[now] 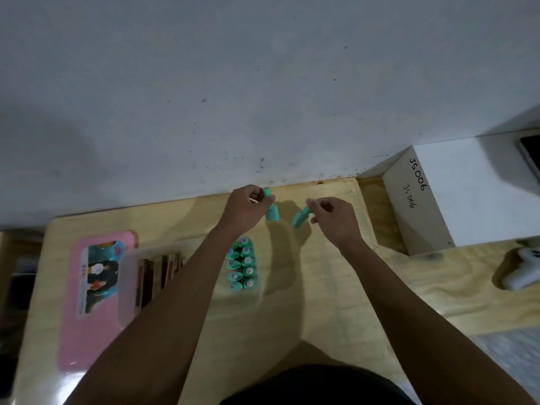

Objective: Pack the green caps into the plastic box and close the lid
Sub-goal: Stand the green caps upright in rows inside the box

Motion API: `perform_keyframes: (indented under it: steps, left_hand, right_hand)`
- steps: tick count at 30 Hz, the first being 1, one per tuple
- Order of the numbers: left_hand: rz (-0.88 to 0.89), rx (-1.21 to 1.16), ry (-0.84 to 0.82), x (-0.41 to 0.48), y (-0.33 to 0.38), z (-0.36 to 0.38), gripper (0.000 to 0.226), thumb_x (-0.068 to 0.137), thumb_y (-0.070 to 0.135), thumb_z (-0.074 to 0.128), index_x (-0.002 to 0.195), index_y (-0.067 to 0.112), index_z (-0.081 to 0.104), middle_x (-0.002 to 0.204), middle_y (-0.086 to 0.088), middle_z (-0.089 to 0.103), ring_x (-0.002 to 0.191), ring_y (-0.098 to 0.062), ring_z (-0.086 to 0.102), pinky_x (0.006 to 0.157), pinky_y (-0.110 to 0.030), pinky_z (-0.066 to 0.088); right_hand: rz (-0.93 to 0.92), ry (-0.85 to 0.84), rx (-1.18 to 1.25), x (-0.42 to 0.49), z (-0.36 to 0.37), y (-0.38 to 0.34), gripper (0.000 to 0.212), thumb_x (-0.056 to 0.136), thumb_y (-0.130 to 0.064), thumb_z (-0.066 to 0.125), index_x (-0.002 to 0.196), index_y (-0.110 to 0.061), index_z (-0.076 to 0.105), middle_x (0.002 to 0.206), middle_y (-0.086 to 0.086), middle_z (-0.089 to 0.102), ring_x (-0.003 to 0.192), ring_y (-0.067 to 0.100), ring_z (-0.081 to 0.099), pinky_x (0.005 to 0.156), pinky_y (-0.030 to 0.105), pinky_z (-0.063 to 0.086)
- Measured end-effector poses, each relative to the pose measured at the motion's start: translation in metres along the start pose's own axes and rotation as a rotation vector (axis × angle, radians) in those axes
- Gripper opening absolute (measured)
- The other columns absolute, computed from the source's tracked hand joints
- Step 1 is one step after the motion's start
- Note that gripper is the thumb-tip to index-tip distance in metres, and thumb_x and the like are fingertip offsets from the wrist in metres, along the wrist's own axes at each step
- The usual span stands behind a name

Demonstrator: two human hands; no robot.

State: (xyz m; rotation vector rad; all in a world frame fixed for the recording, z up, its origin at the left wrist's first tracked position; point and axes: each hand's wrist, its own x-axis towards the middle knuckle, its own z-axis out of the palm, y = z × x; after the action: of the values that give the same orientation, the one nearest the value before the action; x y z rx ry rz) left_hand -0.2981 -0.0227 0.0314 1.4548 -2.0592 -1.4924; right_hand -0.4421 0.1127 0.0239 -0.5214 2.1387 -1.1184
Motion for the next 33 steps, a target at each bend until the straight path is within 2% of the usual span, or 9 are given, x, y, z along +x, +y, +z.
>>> perform_keyframes:
  steps: [4, 8, 11, 14, 17, 22, 25, 30, 33]
  left_hand:
    - [0.052, -0.050, 0.028, -0.039, 0.001, -0.024, 0.023, 0.084, 0.032, 0.070, 0.091, 0.010, 0.067, 0.088, -0.002, 0.066, 0.084, -0.030, 0.067, 0.068, -0.031, 0.051]
    - [0.086, -0.107, 0.072, -0.081, -0.003, -0.045, 0.021, 0.084, 0.031, 0.070, 0.092, 0.012, 0.068, 0.091, -0.006, 0.070, 0.075, -0.023, 0.066, 0.063, -0.028, 0.052]
    - [0.099, -0.135, 0.103, -0.108, -0.013, -0.059, 0.016, 0.084, 0.030, 0.071, 0.088, 0.015, 0.067, 0.089, -0.006, 0.070, 0.072, -0.017, 0.063, 0.070, -0.034, 0.055]
    - [0.090, -0.161, 0.123, -0.127, -0.027, -0.072, 0.016, 0.083, 0.031, 0.071, 0.086, 0.017, 0.066, 0.088, -0.006, 0.069, 0.071, -0.018, 0.062, 0.073, -0.041, 0.056]
    - [0.094, -0.132, 0.151, -0.142, -0.037, -0.081, 0.017, 0.083, 0.032, 0.070, 0.086, 0.016, 0.066, 0.087, -0.003, 0.068, 0.067, -0.015, 0.060, 0.067, -0.036, 0.053]
    - [0.134, -0.049, 0.191, -0.160, -0.051, -0.083, 0.015, 0.083, 0.032, 0.070, 0.083, 0.018, 0.063, 0.080, 0.005, 0.066, 0.057, -0.007, 0.055, 0.051, -0.015, 0.043]
    - [0.146, 0.011, 0.204, -0.168, -0.062, -0.077, 0.014, 0.082, 0.032, 0.071, 0.081, 0.023, 0.061, 0.074, 0.010, 0.062, 0.054, -0.006, 0.053, 0.046, -0.009, 0.039]
    - [0.154, 0.055, 0.170, -0.179, -0.080, -0.063, 0.018, 0.082, 0.031, 0.072, 0.083, 0.017, 0.062, 0.074, 0.008, 0.060, 0.054, -0.002, 0.047, 0.050, -0.009, 0.037]
    - [0.136, 0.081, 0.196, -0.183, -0.087, -0.058, 0.017, 0.082, 0.030, 0.072, 0.087, 0.018, 0.062, 0.079, 0.009, 0.059, 0.062, -0.002, 0.049, 0.056, -0.006, 0.038]
  right_hand:
    - [-0.063, -0.032, 0.097, -0.040, -0.002, -0.016, 0.020, 0.090, -0.032, 0.066, 0.093, -0.013, 0.068, 0.083, -0.001, 0.072, 0.066, 0.006, 0.069, 0.056, 0.012, 0.049]
    - [-0.124, -0.099, 0.116, -0.084, 0.006, -0.021, 0.020, 0.088, -0.030, 0.069, 0.095, -0.011, 0.067, 0.081, 0.000, 0.072, 0.065, 0.008, 0.069, 0.060, 0.016, 0.052]
    - [-0.146, -0.146, 0.092, -0.114, 0.018, -0.015, 0.020, 0.087, -0.030, 0.071, 0.093, -0.012, 0.068, 0.079, 0.002, 0.072, 0.063, 0.009, 0.069, 0.060, 0.018, 0.053]
    - [-0.175, -0.180, 0.022, -0.137, 0.034, -0.005, 0.015, 0.085, -0.034, 0.072, 0.087, -0.020, 0.068, 0.076, -0.002, 0.072, 0.060, 0.011, 0.068, 0.059, 0.020, 0.051]
    - [-0.223, -0.148, -0.068, -0.151, 0.049, 0.004, 0.012, 0.084, -0.038, 0.072, 0.082, -0.027, 0.066, 0.075, -0.009, 0.069, 0.062, 0.009, 0.065, 0.060, 0.023, 0.052]
    - [-0.346, -0.062, -0.368, -0.163, 0.064, 0.010, 0.013, 0.085, -0.044, 0.068, 0.088, -0.032, 0.063, 0.081, -0.019, 0.065, 0.056, 0.000, 0.059, 0.053, 0.025, 0.046]
    - [-0.392, -0.047, -0.572, -0.166, 0.070, 0.016, 0.015, 0.087, -0.049, 0.062, 0.092, -0.035, 0.063, 0.089, -0.021, 0.066, 0.063, 0.001, 0.058, 0.054, 0.024, 0.041]
    - [-0.520, -0.010, -0.741, -0.167, 0.079, 0.025, 0.020, 0.088, -0.045, 0.061, 0.100, -0.030, 0.067, 0.102, -0.013, 0.064, 0.088, 0.011, 0.062, 0.058, 0.026, 0.043]
    - [-0.540, -0.022, -0.798, -0.164, 0.084, 0.026, 0.020, 0.086, -0.042, 0.064, 0.099, -0.026, 0.068, 0.106, -0.009, 0.060, 0.097, 0.013, 0.057, 0.056, 0.025, 0.036]
